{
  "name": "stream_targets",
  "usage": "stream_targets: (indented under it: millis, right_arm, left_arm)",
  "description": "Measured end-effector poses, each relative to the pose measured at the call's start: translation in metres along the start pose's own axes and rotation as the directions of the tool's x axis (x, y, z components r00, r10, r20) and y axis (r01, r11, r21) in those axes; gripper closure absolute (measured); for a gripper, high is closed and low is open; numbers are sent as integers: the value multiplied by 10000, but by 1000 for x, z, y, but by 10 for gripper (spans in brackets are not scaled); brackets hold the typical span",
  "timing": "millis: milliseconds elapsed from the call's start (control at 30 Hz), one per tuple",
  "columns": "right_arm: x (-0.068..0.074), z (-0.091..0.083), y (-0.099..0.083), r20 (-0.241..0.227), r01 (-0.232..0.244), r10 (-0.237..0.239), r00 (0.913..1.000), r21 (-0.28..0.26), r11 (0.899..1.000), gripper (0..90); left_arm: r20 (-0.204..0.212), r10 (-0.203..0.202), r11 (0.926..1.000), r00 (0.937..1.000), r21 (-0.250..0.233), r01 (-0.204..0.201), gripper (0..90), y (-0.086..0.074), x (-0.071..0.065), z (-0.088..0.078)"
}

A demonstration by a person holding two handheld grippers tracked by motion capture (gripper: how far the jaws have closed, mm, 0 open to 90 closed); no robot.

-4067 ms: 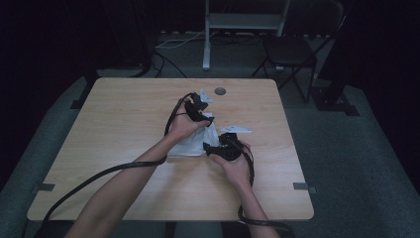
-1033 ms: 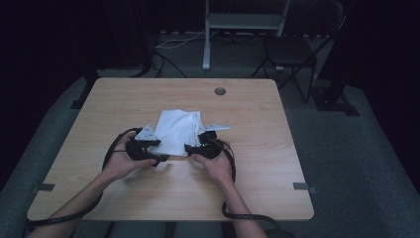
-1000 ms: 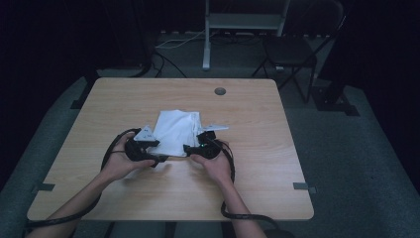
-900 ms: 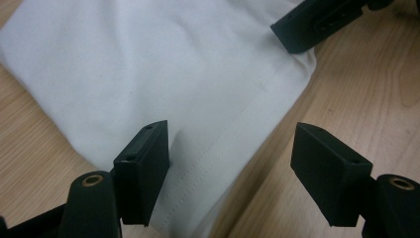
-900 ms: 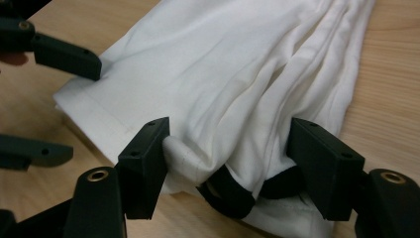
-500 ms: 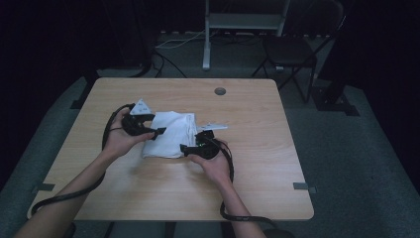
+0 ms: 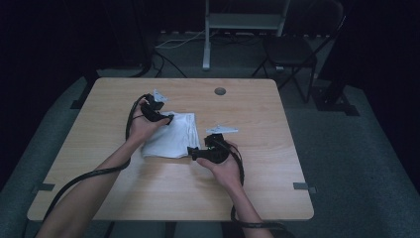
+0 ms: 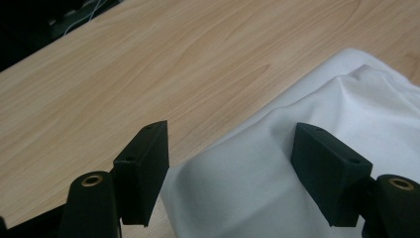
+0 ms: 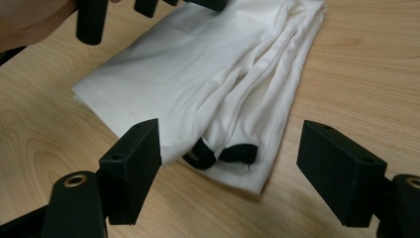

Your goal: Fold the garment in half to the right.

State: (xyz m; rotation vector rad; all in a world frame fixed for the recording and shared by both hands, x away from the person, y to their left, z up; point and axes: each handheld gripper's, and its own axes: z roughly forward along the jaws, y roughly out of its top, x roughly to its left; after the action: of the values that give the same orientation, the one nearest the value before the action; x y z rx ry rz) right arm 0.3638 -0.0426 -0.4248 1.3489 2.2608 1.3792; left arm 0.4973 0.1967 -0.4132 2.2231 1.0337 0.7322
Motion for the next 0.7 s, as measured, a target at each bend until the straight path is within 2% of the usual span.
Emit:
stream_targets:
  millis: [67, 167, 233, 400, 533, 700]
  right_arm:
    - [0, 1, -1, -21, 46, -46, 10000, 70, 10000, 243]
    - [1, 3, -3, -69, 54, -52, 10000, 200, 9998, 243]
    - [2, 4, -4, -91, 117, -115, 9999, 220, 9997, 243]
    - [3, 6, -6, -121, 191, -188, 9998, 325, 9993, 243]
    - [3, 6, -7, -99, 164, -161, 9998, 270, 9995, 235]
    - [2, 2, -4, 12, 211, -211, 9998, 76, 9997, 212]
  left_arm:
    - [-81, -143, 9999, 9999, 24, 143, 306, 1, -2, 3]
    - [-172, 39, 9998, 9998, 180, -36, 306, 4, -5, 5]
    - [-125, 12, 9995, 9999, 300, -9, 306, 4, -6, 7]
    - [-43, -82, 9996, 10000, 256, 83, 306, 2, -5, 9]
    - [-75, -62, 9997, 10000, -216, 60, 306, 5, -5, -2]
    - [-18, 200, 9965, 9998, -809, -201, 297, 9, -4, -29]
